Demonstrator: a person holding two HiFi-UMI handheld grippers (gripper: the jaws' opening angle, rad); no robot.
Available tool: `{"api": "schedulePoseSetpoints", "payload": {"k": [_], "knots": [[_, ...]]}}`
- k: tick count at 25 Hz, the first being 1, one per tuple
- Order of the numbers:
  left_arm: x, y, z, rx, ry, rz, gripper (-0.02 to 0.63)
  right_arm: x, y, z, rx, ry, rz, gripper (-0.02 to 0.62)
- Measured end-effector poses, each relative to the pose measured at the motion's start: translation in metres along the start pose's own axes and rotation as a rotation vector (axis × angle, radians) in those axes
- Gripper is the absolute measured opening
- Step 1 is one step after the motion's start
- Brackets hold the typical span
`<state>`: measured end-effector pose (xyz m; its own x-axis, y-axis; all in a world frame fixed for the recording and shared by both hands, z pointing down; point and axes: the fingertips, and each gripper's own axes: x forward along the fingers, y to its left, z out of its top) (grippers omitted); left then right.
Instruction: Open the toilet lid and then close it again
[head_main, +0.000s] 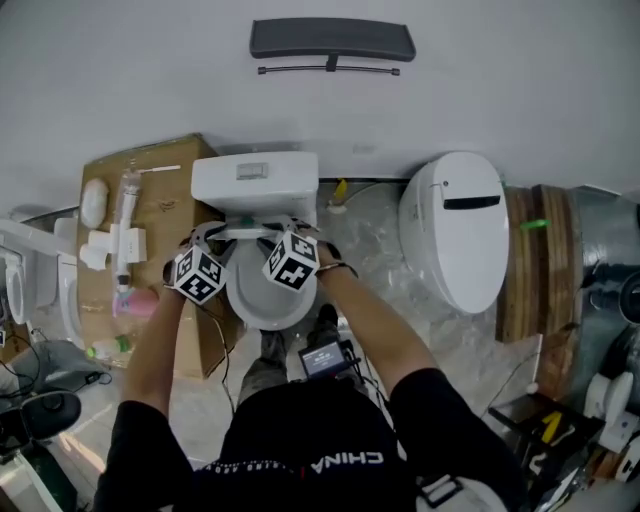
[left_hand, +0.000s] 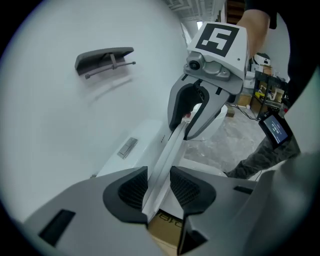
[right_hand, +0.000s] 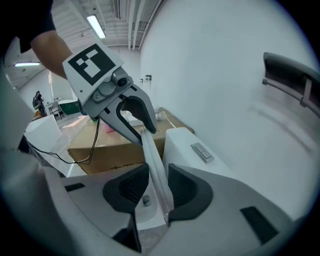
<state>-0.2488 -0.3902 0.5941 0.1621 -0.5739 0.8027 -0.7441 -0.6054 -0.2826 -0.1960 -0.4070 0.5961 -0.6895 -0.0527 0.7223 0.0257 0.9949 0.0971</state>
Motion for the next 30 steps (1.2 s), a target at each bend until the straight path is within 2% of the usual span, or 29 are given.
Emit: {"api": "schedulePoseSetpoints", "payload": {"k": [5, 11, 16, 22, 30], "knots": [[-0.012, -0.043, -0.019, 0.016, 0.046, 0.037, 0.141, -0.006, 0.045, -0.017, -0.098, -0.008, -0.039, 0.124], [-0.022, -0.108, -0.054, 0.049, 0.077, 0.031, 0.144, -0.006, 0.111, -0.049, -0.141, 0.052, -0.042, 0.124], [-0.024, -0.15, -0.076, 0.066, 0.047, 0.044, 0.149, -0.001, 0.152, -0.075, -0.147, 0.104, -0.084, 0.126], [-0.021, -0.187, -0.103, 0.077, -0.027, 0.098, 0.153, 0.011, 0.188, -0.098, -0.134, 0.112, -0.213, 0.135], [-0.002, -0.236, -0.14, 0.076, -0.056, 0.129, 0.161, 0.035, 0.232, -0.14, -0.159, 0.182, -0.26, 0.142]]}}
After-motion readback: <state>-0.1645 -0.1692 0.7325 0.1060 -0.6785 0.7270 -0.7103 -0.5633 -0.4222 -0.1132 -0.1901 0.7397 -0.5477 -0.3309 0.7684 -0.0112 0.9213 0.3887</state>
